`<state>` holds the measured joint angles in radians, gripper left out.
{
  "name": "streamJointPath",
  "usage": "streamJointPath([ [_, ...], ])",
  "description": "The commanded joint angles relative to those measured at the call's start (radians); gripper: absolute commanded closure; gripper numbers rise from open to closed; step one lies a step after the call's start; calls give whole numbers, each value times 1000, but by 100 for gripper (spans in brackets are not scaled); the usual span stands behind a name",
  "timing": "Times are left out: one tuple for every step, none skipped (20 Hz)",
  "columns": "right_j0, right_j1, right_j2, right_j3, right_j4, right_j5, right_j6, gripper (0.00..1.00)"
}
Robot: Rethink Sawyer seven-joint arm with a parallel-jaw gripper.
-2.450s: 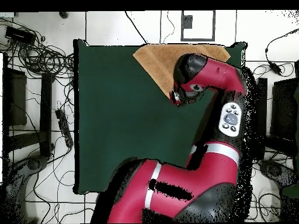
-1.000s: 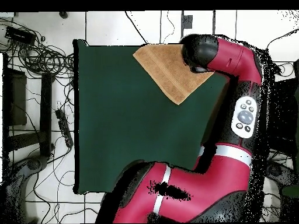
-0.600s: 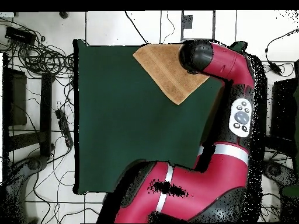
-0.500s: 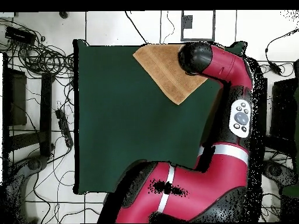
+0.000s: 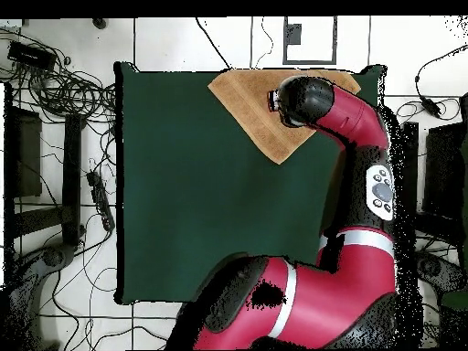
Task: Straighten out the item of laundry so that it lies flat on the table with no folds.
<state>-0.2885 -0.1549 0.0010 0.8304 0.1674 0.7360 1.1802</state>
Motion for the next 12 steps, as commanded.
streamJointPath([
  [-6, -2, 154, 196, 20, -28, 63, 100],
  [-5, 3, 150, 190, 11, -24, 66, 100],
  [-3, 9, 146, 184, 1, -20, 68, 100],
  [0, 16, 140, 175, -8, -19, 74, 100],
  [4, 21, 131, 168, -17, -22, 80, 100],
  [13, 30, 114, 152, -30, -20, 89, 100],
  [20, 40, 99, 137, -42, -25, 95, 100],
  [26, 51, 87, 120, -52, -29, 98, 100],
  [31, 63, 74, 104, -62, -33, 101, 100],
  [36, 74, 64, 88, -70, -36, 106, 100],
  [37, 82, 63, 80, -75, -44, 106, 100],
  [39, 89, 60, 72, -81, -45, 111, 100],
])
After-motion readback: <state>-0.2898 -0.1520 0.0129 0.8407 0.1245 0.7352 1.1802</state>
